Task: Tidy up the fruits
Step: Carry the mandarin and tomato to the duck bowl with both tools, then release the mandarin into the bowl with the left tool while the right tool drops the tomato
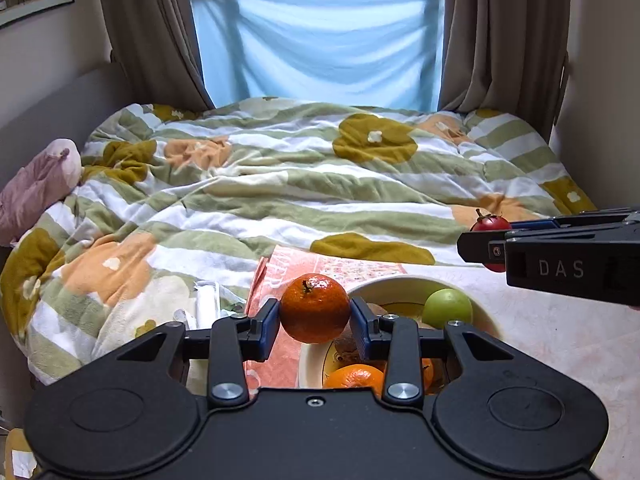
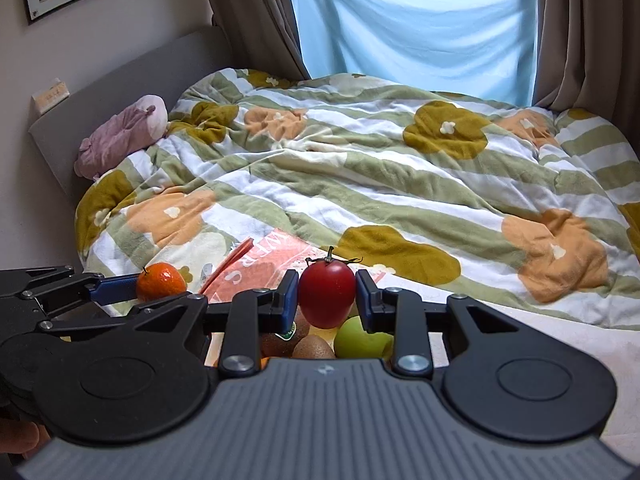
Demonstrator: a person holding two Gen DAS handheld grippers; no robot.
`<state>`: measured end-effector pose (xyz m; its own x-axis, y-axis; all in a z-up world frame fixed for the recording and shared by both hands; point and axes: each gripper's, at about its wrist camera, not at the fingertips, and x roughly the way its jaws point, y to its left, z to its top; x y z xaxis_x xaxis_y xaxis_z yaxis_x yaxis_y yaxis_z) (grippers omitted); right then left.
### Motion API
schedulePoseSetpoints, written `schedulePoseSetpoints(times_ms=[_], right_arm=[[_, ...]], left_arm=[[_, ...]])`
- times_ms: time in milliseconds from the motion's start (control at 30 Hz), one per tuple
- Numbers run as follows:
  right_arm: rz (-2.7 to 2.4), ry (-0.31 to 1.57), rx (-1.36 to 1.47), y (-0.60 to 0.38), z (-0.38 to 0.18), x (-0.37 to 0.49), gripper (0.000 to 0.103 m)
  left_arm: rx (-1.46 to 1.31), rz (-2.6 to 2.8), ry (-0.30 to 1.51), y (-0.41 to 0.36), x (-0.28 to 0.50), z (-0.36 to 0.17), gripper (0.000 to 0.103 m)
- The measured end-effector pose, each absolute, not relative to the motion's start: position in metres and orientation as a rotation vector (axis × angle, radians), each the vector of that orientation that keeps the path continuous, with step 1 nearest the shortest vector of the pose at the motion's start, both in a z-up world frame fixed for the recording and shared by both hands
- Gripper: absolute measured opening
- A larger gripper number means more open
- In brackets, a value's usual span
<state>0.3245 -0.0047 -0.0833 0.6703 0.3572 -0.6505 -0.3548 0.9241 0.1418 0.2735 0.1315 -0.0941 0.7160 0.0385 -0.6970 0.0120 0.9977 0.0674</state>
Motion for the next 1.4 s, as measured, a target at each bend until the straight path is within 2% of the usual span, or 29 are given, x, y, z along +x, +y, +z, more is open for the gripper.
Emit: schedulePoseSetpoints(times_ms=[333, 367, 400, 467, 600, 800, 1133, 1167, 1200, 1267, 1400], right_arm=[[0.372, 0.822, 0.000, 0.010, -0.128, 0.358, 0.045], [0.373, 0.827, 0.000, 0.011, -0.130, 0.359, 0.045], [0.373, 0.830, -0.001, 0.011, -0.132, 0.360, 0.045], [0.371, 0.834, -0.003, 0.012, -0.133, 0.360, 0.045], [0.373, 0.836, -0.005, 0.013, -0.135, 0.362, 0.045], [0.404, 0.841, -0.027, 0.018, -0.141, 0.367, 0.045], [0.424, 0.869, -0.012, 0.024, -0.157, 0.375, 0.048], [0.424, 0.868, -0.008, 0.024, -0.158, 0.375, 0.061], [0.427, 0.868, 0.000, 0.023, -0.158, 0.374, 0.083], [0.427, 0.865, 0.032, 0.020, -0.156, 0.372, 0.103], [0.409, 0.852, 0.052, 0.015, -0.150, 0.364, 0.103]], left_arm=[[0.146, -0.040, 0.859, 0.132, 0.296, -0.137, 0.042], [0.149, -0.045, 0.865, 0.132, 0.295, -0.138, 0.048], [0.146, -0.049, 0.870, 0.132, 0.295, -0.140, 0.063], [0.122, -0.057, 0.865, 0.134, 0.295, -0.141, 0.082], [0.111, -0.062, 0.852, 0.137, 0.291, -0.137, 0.090], [0.085, -0.044, 0.838, 0.143, 0.281, -0.130, 0.094], [0.095, -0.027, 0.833, 0.146, 0.275, -0.131, 0.094], [0.093, -0.025, 0.834, 0.147, 0.275, -0.132, 0.094], [0.092, -0.023, 0.834, 0.147, 0.274, -0.131, 0.094], [0.096, -0.019, 0.829, 0.148, 0.271, -0.131, 0.094], [0.099, -0.016, 0.815, 0.149, 0.264, -0.126, 0.094]])
